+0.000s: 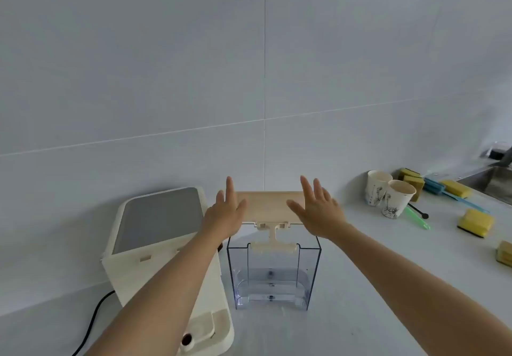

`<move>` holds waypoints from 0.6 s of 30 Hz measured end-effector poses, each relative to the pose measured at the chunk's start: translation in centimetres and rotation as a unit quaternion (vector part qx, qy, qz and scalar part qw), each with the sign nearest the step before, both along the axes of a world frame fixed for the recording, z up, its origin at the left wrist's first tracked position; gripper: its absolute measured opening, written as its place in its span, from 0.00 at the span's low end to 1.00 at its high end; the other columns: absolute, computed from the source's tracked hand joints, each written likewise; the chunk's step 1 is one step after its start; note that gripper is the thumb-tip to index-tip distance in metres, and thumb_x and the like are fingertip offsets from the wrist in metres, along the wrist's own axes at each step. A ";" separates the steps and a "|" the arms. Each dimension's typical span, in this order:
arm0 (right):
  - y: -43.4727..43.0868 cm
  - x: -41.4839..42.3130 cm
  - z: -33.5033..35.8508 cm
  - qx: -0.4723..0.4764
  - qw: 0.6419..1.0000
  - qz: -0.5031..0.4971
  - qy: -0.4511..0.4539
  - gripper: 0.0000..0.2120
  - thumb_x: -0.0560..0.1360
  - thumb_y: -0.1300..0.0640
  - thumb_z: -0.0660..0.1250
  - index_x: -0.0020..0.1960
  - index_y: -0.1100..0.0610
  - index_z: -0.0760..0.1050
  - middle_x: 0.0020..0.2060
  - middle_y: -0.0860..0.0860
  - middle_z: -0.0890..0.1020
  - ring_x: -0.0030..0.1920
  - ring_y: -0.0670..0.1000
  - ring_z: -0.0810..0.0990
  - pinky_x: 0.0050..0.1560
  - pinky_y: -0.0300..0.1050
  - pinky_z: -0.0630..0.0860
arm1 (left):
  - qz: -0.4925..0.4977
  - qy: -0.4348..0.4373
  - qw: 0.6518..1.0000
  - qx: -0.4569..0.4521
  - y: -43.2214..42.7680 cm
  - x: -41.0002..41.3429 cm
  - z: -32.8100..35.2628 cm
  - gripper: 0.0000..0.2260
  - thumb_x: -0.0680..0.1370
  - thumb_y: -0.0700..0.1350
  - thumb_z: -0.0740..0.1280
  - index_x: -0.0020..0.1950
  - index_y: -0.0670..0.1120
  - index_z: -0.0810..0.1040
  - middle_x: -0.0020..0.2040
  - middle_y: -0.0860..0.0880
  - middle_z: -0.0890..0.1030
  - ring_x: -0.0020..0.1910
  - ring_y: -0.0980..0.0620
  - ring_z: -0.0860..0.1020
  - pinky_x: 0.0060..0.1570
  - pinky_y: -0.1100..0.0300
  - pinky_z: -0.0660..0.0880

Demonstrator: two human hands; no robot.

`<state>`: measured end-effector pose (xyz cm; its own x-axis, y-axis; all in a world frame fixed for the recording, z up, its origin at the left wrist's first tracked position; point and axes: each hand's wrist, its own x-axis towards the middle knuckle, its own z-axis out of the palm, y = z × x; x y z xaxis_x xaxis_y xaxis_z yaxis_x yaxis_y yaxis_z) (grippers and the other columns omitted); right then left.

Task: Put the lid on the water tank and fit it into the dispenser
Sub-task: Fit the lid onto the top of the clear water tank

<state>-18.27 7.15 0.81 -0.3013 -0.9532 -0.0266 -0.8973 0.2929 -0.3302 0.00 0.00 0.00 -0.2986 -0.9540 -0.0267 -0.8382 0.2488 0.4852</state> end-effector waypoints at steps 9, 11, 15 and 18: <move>-2.3 -1.8 -0.4 0.028 0.999 -0.019 -0.034 0.20 0.79 0.55 0.46 0.69 0.55 0.61 0.60 0.58 0.69 0.56 0.61 0.71 0.51 0.52 0.69 | 0.065 0.084 0.990 0.088 -2.4 -1.2 0.5 0.23 0.80 0.52 0.51 0.64 0.35 0.65 0.62 0.35 0.73 0.61 0.38 0.73 0.50 0.53 0.68; -2.4 -1.7 -0.3 0.018 0.998 -0.028 -0.059 0.19 0.79 0.54 0.45 0.67 0.57 0.63 0.60 0.57 0.71 0.52 0.59 0.72 0.48 0.49 0.68 | 0.068 0.089 0.990 0.088 -2.8 -1.3 0.6 0.22 0.80 0.51 0.51 0.65 0.36 0.64 0.61 0.35 0.74 0.54 0.39 0.76 0.44 0.56 0.67; -2.4 -1.7 0.1 -0.016 0.994 -0.063 -0.092 0.15 0.79 0.53 0.47 0.60 0.59 0.64 0.48 0.58 0.74 0.49 0.60 0.75 0.47 0.50 0.69 | 0.073 0.124 0.986 0.089 -2.6 -1.4 1.0 0.15 0.80 0.48 0.51 0.60 0.38 0.63 0.49 0.40 0.72 0.33 0.48 0.72 0.28 0.60 0.67; -2.6 -1.8 0.1 -0.040 0.986 -0.090 -0.131 0.14 0.78 0.49 0.48 0.52 0.59 0.62 0.42 0.57 0.75 0.44 0.59 0.73 0.45 0.49 0.67 | 0.087 0.156 0.981 0.078 -2.1 -1.4 1.4 0.15 0.80 0.46 0.51 0.61 0.37 0.64 0.47 0.42 0.71 0.29 0.51 0.71 0.25 0.60 0.67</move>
<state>-20.10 4.52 0.94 -0.4592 -0.8868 -0.0527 -0.7135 0.4035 -0.5728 -1.37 -2.10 1.37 -0.1491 -0.9827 -0.1096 -0.6660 0.0179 0.7458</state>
